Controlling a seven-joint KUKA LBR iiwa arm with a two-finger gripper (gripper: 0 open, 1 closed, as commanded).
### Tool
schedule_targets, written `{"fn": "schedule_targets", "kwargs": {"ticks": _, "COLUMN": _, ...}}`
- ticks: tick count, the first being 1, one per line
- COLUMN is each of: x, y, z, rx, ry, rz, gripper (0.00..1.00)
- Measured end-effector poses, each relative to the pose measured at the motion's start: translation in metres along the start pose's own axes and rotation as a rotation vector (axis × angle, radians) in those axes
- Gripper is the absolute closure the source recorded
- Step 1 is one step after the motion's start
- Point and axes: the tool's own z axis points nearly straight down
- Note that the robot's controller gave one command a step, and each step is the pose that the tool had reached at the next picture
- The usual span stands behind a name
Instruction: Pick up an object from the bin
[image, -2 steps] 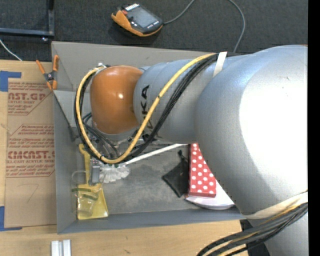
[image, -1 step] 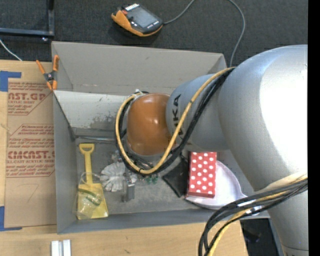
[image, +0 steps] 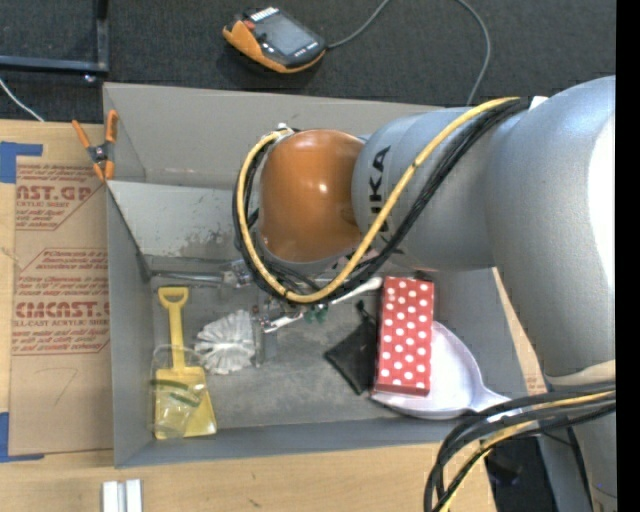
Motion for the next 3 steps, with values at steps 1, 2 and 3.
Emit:
{"fn": "schedule_targets", "kwargs": {"ticks": 1, "x": 0.031, "y": 0.007, "z": 0.065, "rx": -0.001, "ry": 0.014, "rz": 0.083, "gripper": 0.0}}
{"fn": "schedule_targets", "kwargs": {"ticks": 2, "x": 0.003, "y": 0.005, "z": 0.064, "rx": 0.0, "ry": -0.004, "rz": -0.126, "gripper": 0.0}}
{"fn": "schedule_targets", "kwargs": {"ticks": 3, "x": 0.029, "y": 0.008, "z": 0.064, "rx": -0.003, "ry": 0.01, "rz": 0.083, "gripper": 1.0}}
